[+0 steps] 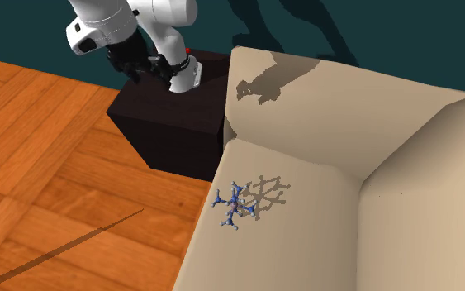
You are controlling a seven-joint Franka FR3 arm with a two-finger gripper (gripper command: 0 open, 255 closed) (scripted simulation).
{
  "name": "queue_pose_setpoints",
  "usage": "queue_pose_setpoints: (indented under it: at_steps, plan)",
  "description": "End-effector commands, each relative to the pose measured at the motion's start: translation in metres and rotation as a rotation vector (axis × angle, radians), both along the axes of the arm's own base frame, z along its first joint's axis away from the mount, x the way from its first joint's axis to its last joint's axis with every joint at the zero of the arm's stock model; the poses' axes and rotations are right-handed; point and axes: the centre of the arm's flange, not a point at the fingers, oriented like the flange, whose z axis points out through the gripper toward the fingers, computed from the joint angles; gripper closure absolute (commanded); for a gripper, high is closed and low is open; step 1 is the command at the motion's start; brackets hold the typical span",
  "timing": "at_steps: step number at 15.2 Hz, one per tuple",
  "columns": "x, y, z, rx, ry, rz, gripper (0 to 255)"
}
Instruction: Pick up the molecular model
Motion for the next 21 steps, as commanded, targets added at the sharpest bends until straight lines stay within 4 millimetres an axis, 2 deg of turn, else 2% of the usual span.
queue_pose_setpoints:
  at_steps: [1,21]
  plan:
    - [0.008,0.019,-0.018,0.0,-0.001,-0.002,0]
    - [0.085,0.203,-0.19,-0.001,0.001,-0.016,0]
